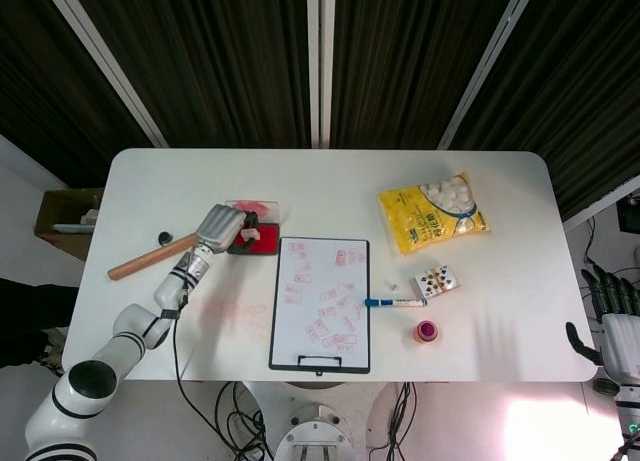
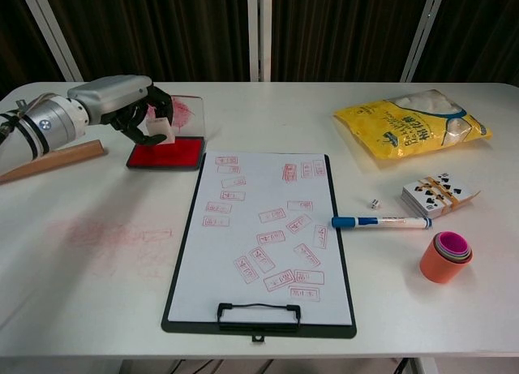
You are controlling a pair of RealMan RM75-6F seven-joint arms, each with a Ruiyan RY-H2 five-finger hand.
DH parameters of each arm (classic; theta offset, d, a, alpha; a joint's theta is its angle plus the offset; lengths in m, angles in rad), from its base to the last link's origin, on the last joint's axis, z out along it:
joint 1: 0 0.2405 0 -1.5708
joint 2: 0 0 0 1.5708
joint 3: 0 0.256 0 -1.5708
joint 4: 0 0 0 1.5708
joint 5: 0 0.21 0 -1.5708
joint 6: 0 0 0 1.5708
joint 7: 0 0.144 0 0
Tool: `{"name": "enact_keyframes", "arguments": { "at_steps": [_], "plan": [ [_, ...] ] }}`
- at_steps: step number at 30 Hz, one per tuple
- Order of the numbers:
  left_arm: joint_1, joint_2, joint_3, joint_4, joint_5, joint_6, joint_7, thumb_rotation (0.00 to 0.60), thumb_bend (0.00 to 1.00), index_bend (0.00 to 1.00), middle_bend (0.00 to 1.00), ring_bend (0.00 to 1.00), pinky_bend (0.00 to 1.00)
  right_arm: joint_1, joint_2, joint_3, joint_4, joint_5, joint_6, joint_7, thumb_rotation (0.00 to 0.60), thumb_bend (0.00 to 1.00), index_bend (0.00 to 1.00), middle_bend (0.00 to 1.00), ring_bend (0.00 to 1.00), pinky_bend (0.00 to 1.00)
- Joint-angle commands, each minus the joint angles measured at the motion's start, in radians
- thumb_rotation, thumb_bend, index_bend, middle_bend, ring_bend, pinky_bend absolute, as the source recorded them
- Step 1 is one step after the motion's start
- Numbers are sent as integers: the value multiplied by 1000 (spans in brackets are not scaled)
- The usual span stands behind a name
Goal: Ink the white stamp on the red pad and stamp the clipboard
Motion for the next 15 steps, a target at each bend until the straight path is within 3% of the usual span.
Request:
{"name": "enact_keyframes", "arguments": {
  "at_steps": [1,6,15],
  "plan": [
    [-1,41,-18,-63,-6,44,0,600,479,710,704,739,733,1,1,-1,1,-3,1,2,600,299,0,0,0,0],
    [5,112,-30,-226,-5,89,49,600,479,710,704,741,735,3,-1,-4,1,-12,0,9,600,299,0,0,0,0],
    [2,171,-55,-585,-34,89,287,600,476,710,706,747,739,-7,-6,-13,17,-27,19,36,600,299,0,0,0,0]
  ]
}}
